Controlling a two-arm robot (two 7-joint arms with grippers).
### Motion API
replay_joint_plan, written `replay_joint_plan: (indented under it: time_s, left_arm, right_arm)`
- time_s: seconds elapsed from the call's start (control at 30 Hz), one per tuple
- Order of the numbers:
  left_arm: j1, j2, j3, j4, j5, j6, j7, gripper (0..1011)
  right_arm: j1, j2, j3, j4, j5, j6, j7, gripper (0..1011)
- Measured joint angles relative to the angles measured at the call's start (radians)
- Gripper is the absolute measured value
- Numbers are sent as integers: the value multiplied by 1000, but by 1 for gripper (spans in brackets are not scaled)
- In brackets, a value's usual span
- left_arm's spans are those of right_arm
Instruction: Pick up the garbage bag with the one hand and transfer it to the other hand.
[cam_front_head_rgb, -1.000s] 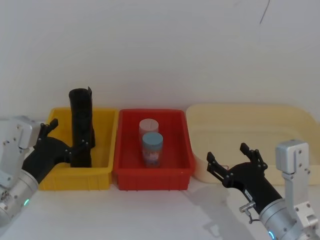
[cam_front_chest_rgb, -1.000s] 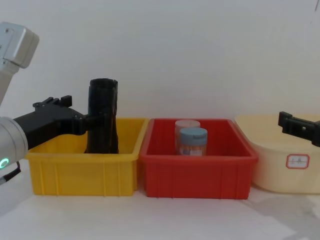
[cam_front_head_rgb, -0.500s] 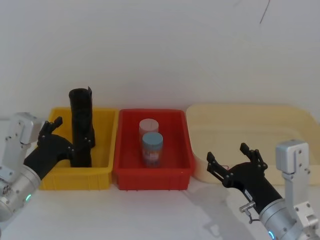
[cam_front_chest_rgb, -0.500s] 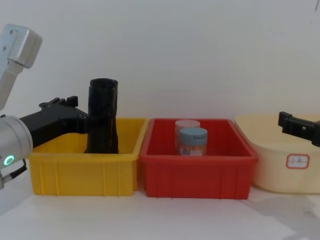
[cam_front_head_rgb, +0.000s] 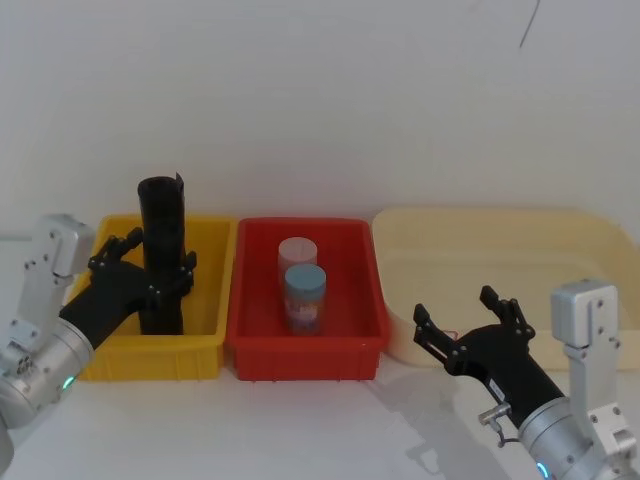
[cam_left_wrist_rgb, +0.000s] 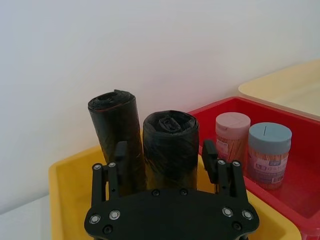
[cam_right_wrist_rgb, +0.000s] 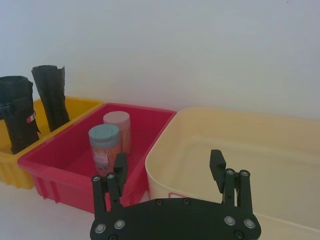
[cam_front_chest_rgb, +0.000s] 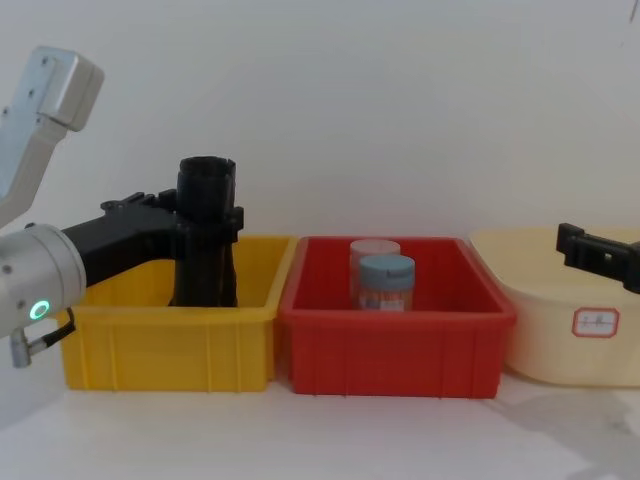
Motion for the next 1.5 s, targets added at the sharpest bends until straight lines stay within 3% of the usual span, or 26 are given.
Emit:
replay_joint_plan:
  time_s: [0.33,0.53,0.97,1.5]
  left_arm:
    - [-15,-13,-3,23,-2,-6,-19,688]
    - [-14,-15,-9,20,0,-5,-22,485]
    - [-27,-9,-11,-8,5,19,-62,396]
    - [-121,-16,19,20,-65,26,-244,378]
  right_arm:
    - [0,0,0,0,0,0,0,1002]
    - [0,0,0,0,0,0,0,1002]
    - [0,0,0,0,0,0,0,1002]
    - [0,0,0,0,0,0,0,1002]
